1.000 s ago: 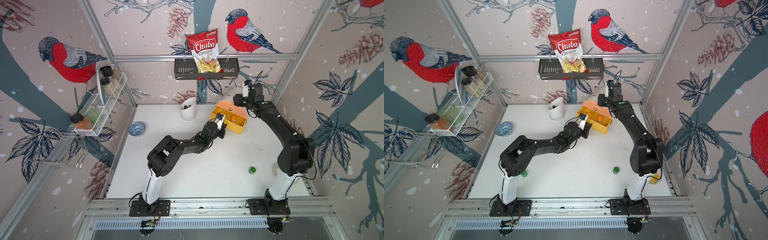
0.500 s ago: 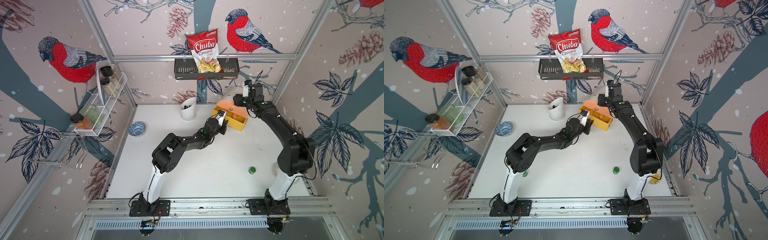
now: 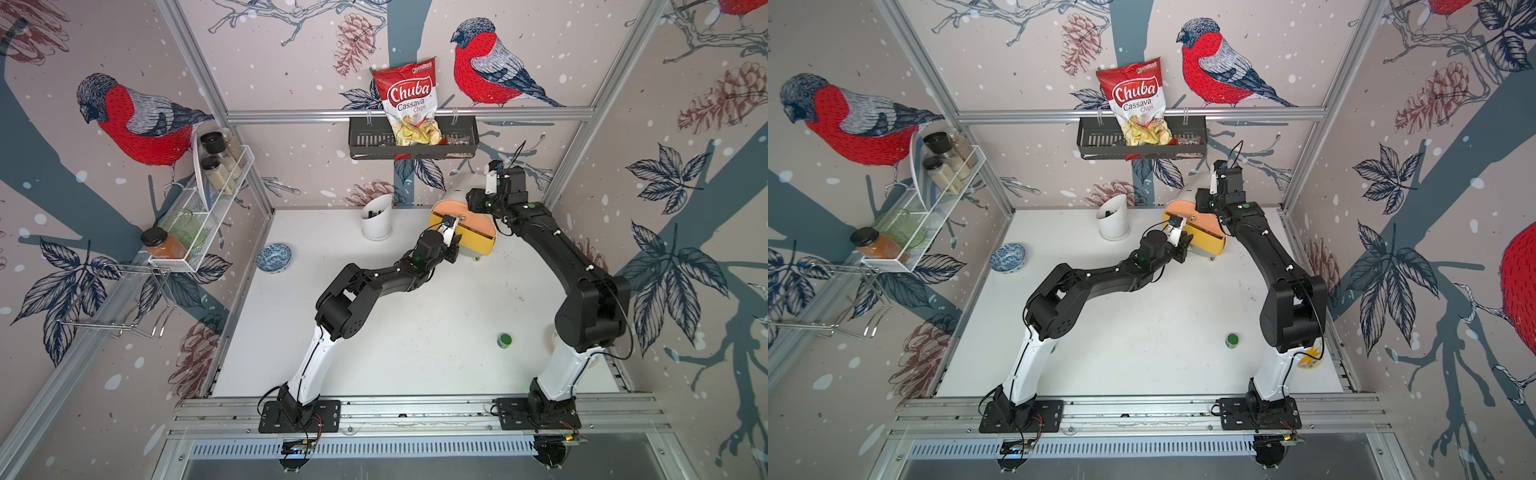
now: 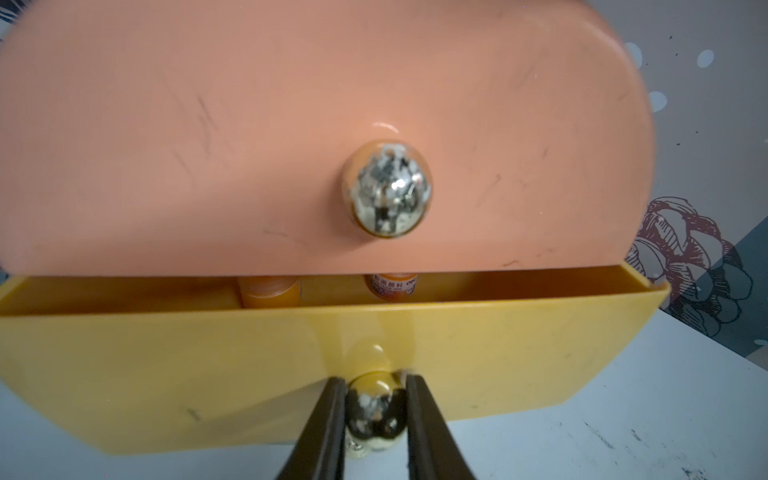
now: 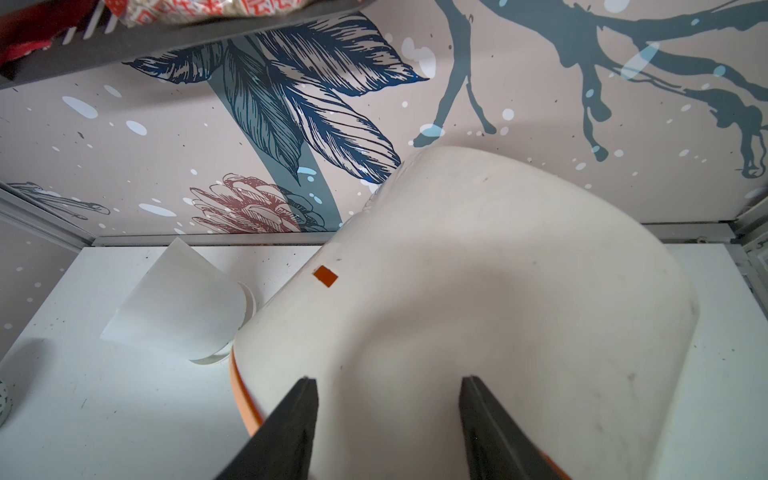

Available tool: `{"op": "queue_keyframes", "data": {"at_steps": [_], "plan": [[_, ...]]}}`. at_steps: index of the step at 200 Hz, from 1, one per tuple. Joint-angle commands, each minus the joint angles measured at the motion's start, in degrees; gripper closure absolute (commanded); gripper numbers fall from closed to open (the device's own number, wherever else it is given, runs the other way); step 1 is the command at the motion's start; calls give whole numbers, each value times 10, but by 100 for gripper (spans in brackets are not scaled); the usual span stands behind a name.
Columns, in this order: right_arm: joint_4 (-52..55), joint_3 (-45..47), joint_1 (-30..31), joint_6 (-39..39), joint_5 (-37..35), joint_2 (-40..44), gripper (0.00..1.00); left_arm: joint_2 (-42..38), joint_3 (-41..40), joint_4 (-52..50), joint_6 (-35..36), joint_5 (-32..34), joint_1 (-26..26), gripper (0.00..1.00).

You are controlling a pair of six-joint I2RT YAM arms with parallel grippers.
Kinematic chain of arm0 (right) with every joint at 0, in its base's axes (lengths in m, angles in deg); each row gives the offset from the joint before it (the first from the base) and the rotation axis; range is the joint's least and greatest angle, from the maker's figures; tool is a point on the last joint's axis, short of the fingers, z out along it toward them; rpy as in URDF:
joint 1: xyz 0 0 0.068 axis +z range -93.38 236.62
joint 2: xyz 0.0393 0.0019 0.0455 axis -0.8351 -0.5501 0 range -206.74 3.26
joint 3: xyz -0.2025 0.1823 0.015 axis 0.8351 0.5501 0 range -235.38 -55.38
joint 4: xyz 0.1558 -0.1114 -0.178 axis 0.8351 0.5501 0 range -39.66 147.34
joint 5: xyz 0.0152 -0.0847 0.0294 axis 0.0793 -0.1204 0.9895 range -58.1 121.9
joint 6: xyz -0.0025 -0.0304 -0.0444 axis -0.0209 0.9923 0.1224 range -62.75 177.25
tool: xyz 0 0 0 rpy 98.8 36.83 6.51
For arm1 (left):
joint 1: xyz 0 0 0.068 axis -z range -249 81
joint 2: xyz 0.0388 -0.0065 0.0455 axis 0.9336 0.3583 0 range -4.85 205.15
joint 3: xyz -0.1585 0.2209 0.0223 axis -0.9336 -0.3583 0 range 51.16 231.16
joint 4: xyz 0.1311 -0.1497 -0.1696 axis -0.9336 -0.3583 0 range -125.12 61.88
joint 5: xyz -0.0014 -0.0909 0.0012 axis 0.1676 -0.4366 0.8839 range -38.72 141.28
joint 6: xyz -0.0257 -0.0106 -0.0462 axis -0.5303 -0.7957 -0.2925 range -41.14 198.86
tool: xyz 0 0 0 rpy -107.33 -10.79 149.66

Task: Put the paint cans in the drawer according to color
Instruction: Close the drawer in the storage box.

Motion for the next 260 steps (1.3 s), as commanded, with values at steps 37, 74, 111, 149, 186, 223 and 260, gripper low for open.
{"op": "queue_keyframes", "data": {"at_steps": [37, 74, 111, 149, 186, 223, 260], "plan": [[129, 16, 8, -17, 39, -12, 41, 23, 39, 22, 8, -9, -4, 73], [129, 16, 8, -18, 41, -11, 41, 34, 55, 19, 7, -9, -4, 64], [137, 3, 7, -14, 34, -13, 41, 19, 47, 10, 9, -9, -3, 53], [158, -24, 0, -8, 24, -8, 41, -49, -40, 50, -1, -9, 1, 51], [173, -36, -3, -8, 17, 18, 39, -98, -128, 81, -27, -9, 1, 51], [174, -6, -3, -16, 15, 68, 36, -99, -163, 95, -65, -11, 1, 51], [154, 71, -12, -31, 13, 149, 32, -79, -158, 99, -92, -23, -5, 50]]}}
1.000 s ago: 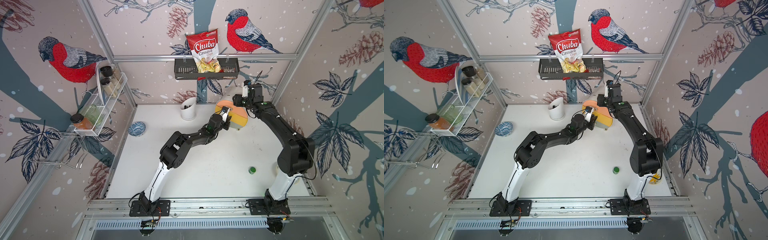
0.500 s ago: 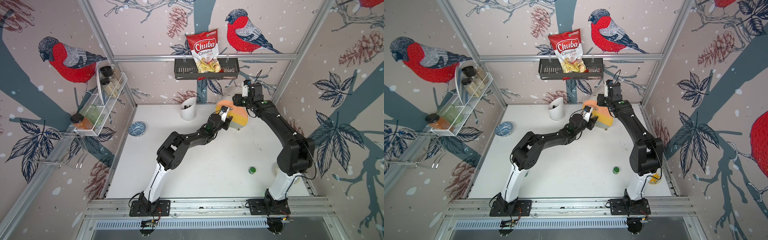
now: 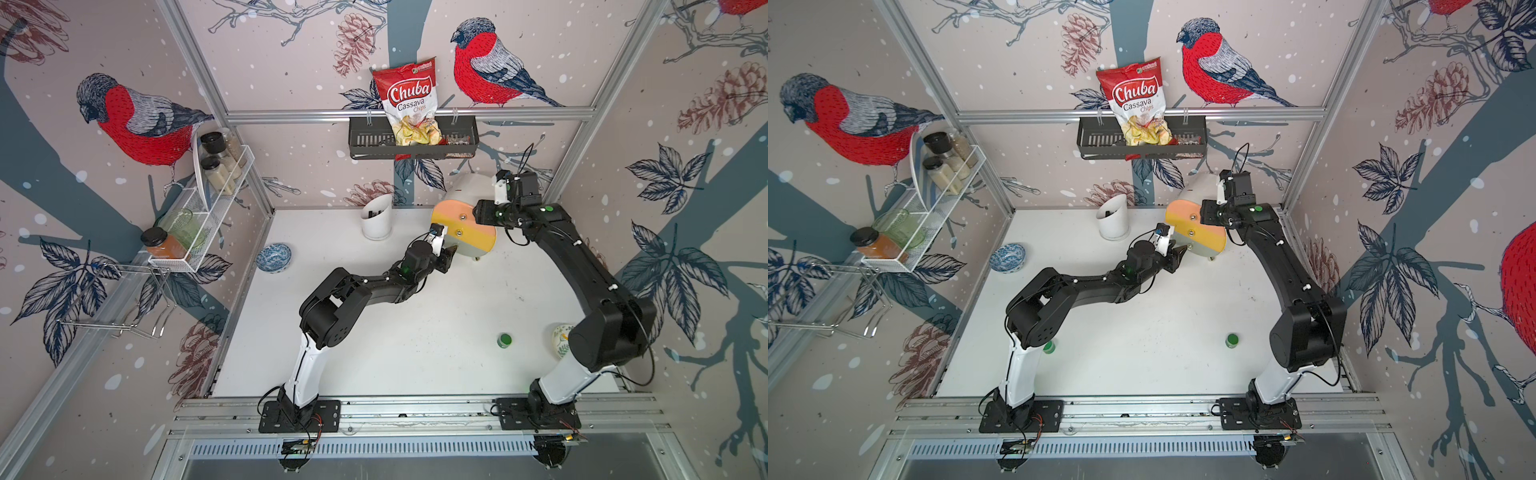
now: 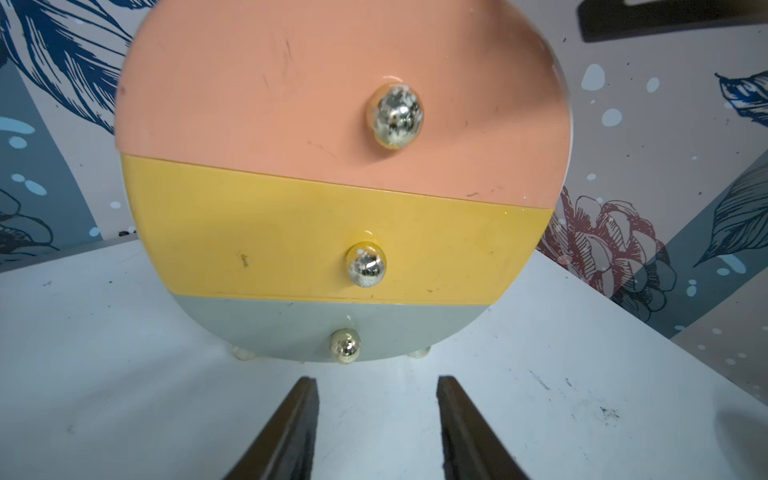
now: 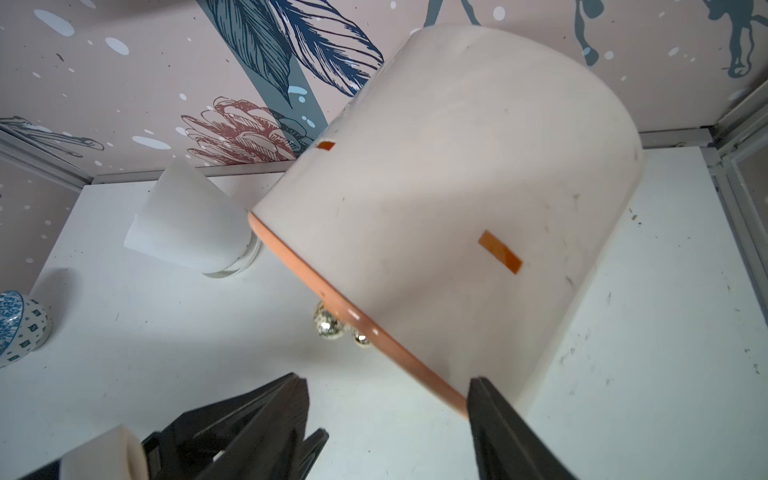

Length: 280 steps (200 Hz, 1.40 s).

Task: Put the paint cans in the drawer according to color
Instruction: Close the drawer in the storage box, then open the drawer in the storage box.

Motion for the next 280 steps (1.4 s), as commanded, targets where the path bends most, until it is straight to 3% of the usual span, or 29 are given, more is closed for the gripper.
{"op": "queue_keyframes", "data": {"at_steps": [1, 40, 77, 134, 280], "plan": [[-3, 40, -7, -15, 3, 43, 32, 13, 6, 31, -30, -10, -5, 50], [-60, 146, -12, -43, 1, 143, 28, 42, 39, 22, -78, -15, -15, 49], [-72, 179, -17, -66, 6, 187, 27, 87, 95, -3, -141, -21, -22, 49], [-62, 180, -24, -65, 4, 195, 27, 110, 76, 36, -178, -35, -23, 58], [-55, 170, -36, -63, 18, 185, 26, 179, 148, 47, -234, -61, -22, 63]]}}
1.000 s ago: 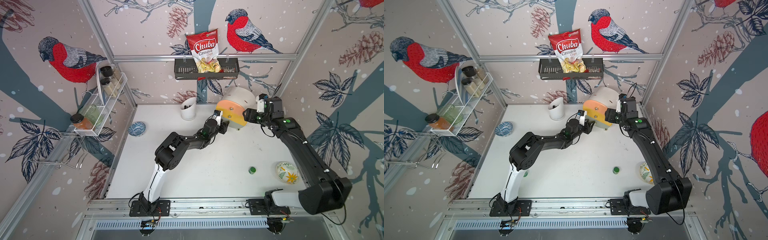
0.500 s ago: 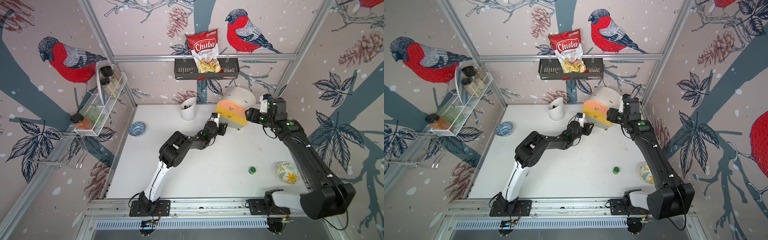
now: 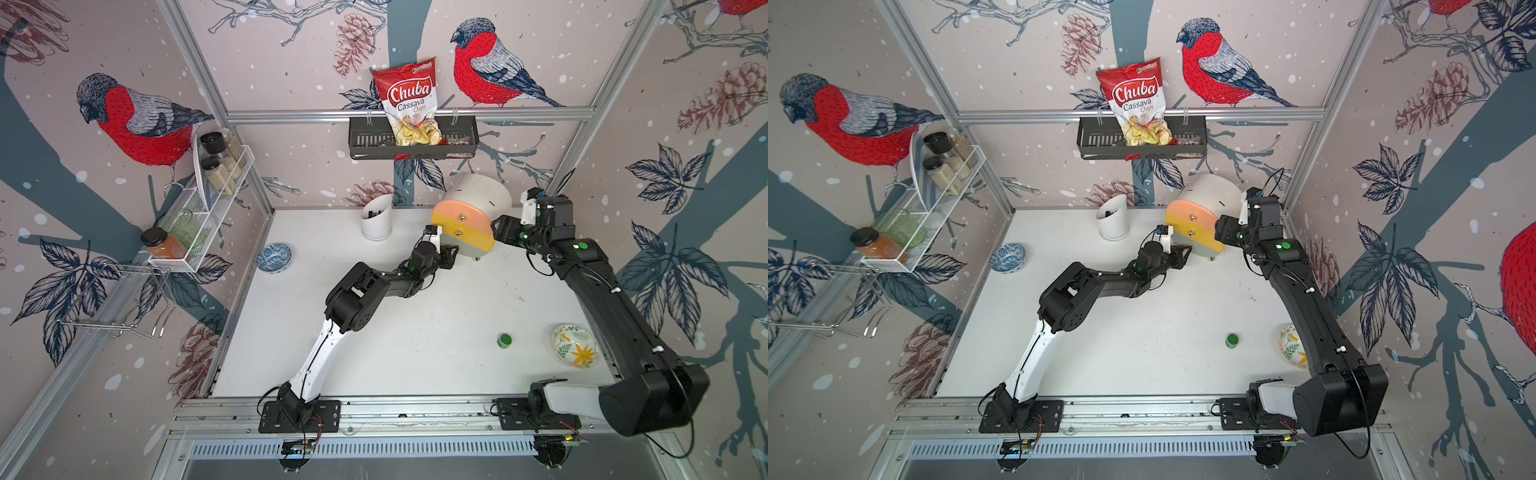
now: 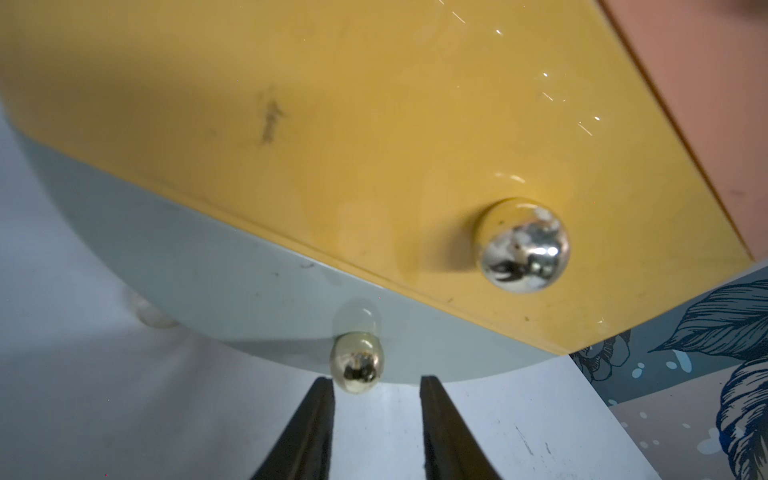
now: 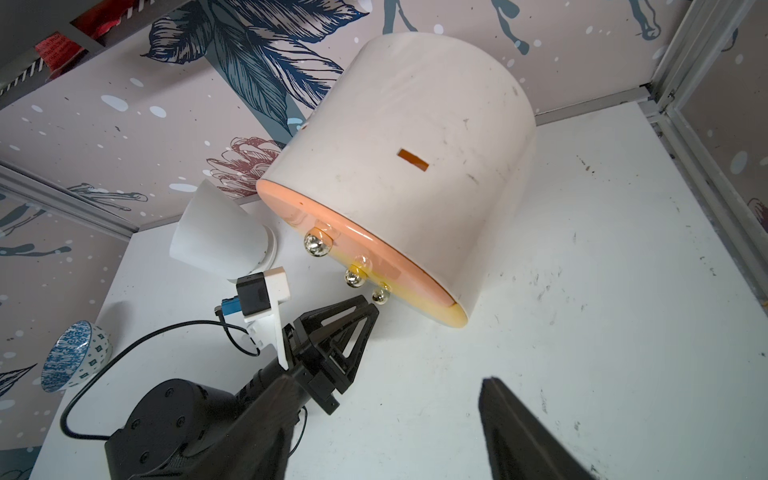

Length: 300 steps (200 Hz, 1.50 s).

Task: Put the paint cans in the drawer according to color
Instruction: Open the drawer in the storage box.

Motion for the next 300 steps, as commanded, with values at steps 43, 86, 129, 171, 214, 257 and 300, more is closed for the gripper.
{"op": "queue_keyframes", "data": {"at_steps": [43, 86, 129, 171, 214, 257, 300], "plan": [[-4, -7, -4, -1, 10, 0, 26, 18, 29, 14, -7, -9, -1, 63], [-2, -8, -7, -1, 11, 2, 26, 28, 39, 11, -10, -12, 0, 63], [0, -9, -7, -2, 11, 5, 26, 32, 41, 7, -14, -9, 0, 63], [1, -9, -7, -5, 12, 5, 26, 39, 41, 18, -26, -8, 0, 63], [3, -11, -7, -5, 13, 4, 26, 46, 57, 14, -30, -6, 1, 62], [2, -11, -9, -5, 12, 3, 26, 55, 66, 16, -37, -7, 1, 61], [4, -14, -10, -5, 14, 0, 26, 63, 75, 15, -37, -6, 1, 63]]}}
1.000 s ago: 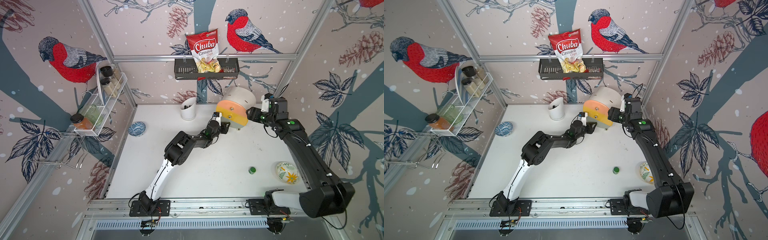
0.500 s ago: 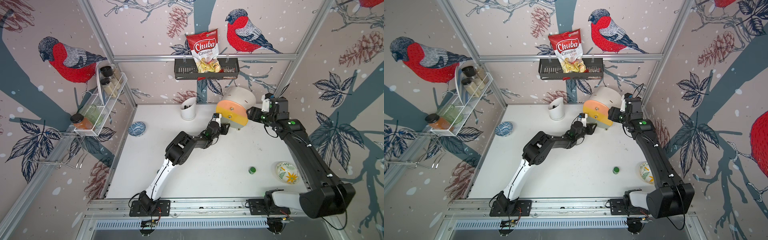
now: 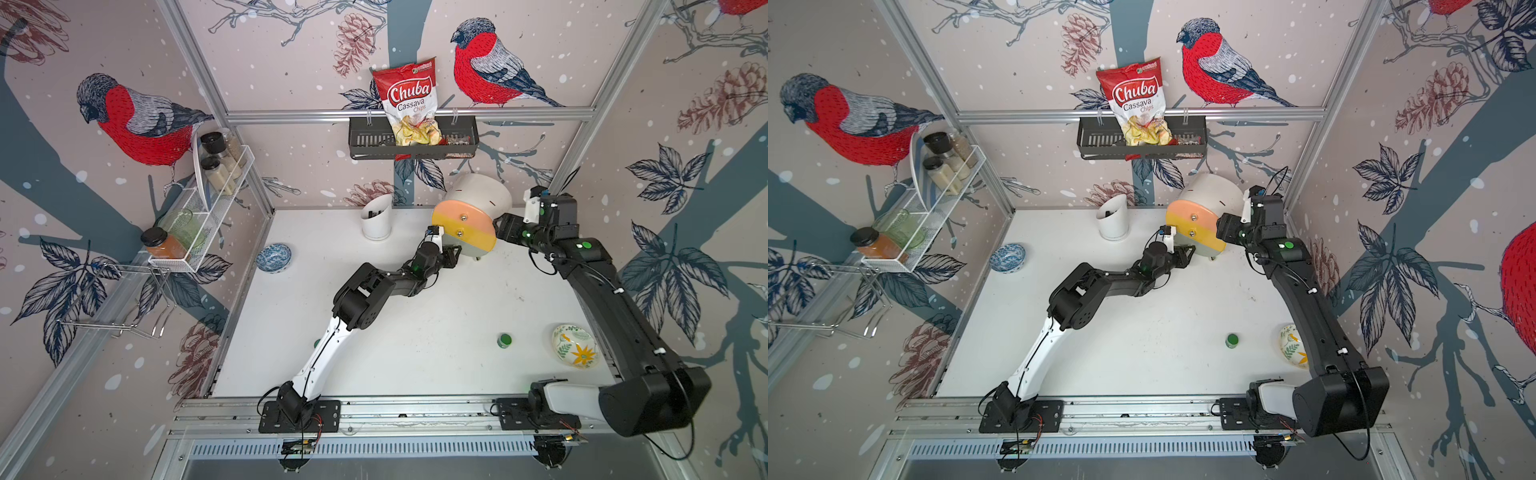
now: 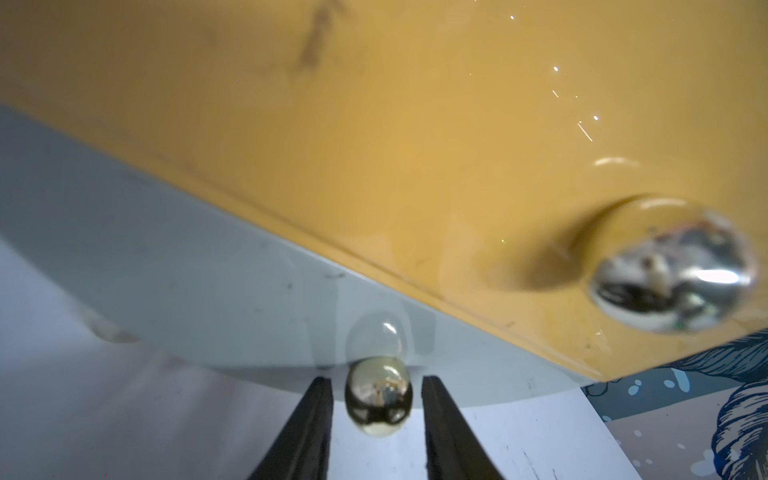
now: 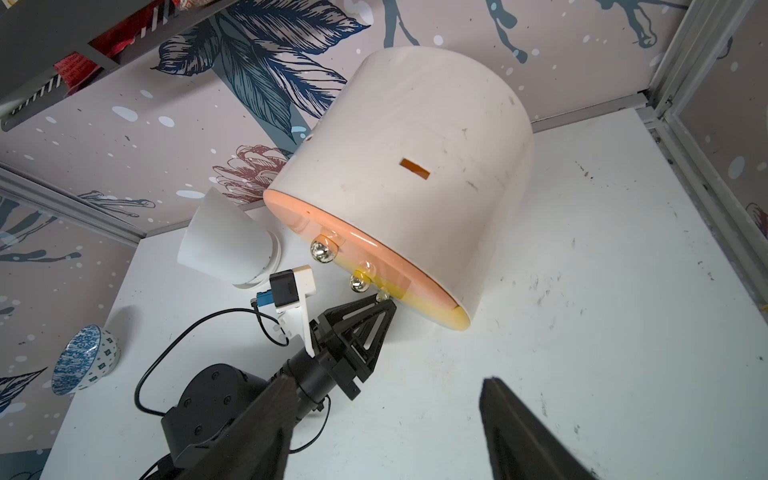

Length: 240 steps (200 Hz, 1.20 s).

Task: Put the paint cans in the drawer according to color
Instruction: Open the drawer in the storage box.

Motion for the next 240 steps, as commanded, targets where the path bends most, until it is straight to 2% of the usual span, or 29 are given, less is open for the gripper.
{"op": "queue_keyframes", "data": {"at_steps": [1, 82, 151, 240], "plan": [[1, -5, -1, -5, 5, -2, 26, 4, 9, 16, 1, 2, 1, 63], [3, -4, -2, -9, 7, 1, 26, -8, -7, 20, 13, 7, 1, 77], [5, -1, -2, -13, 8, 10, 26, -39, -67, 47, 8, 14, 7, 78], [12, 11, -1, -25, 10, 26, 26, -111, -201, 103, -3, 16, 12, 79]]}}
